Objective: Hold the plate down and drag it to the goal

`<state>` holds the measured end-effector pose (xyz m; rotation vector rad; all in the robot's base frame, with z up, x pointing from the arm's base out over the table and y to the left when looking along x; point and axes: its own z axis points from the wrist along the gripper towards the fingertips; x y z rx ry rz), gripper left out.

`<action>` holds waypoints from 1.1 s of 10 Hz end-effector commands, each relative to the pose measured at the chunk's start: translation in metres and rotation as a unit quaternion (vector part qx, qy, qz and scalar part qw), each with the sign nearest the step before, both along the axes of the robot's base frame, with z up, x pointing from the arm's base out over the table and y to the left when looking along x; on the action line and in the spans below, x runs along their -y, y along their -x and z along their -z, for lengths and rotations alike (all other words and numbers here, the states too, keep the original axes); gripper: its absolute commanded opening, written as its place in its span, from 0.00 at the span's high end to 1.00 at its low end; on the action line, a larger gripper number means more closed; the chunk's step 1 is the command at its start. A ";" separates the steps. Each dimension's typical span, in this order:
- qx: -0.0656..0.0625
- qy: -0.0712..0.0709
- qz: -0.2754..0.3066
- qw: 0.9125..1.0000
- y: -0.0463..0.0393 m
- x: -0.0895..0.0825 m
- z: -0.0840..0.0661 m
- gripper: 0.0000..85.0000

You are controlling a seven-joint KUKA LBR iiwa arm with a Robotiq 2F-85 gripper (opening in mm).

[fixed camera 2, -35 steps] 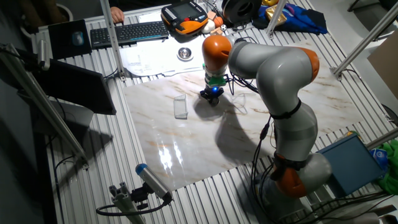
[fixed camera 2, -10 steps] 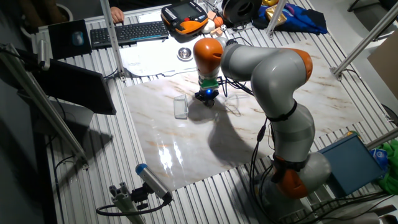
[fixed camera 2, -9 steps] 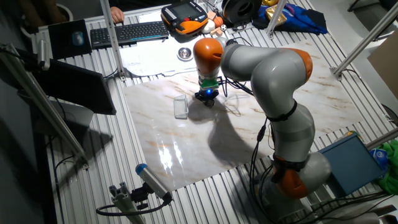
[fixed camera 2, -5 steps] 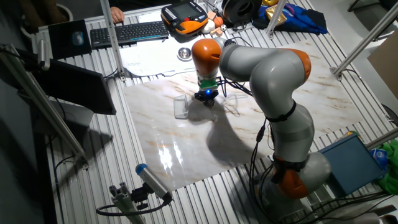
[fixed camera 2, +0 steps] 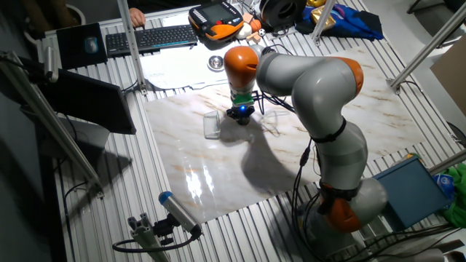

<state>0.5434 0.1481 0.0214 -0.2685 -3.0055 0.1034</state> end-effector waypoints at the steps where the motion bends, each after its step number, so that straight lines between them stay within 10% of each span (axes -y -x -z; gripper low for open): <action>1: -0.001 -0.001 0.000 1.000 0.0000 0.000 0.000 1.00; 11: -0.004 -0.015 0.014 1.000 0.0006 -0.013 0.001 1.00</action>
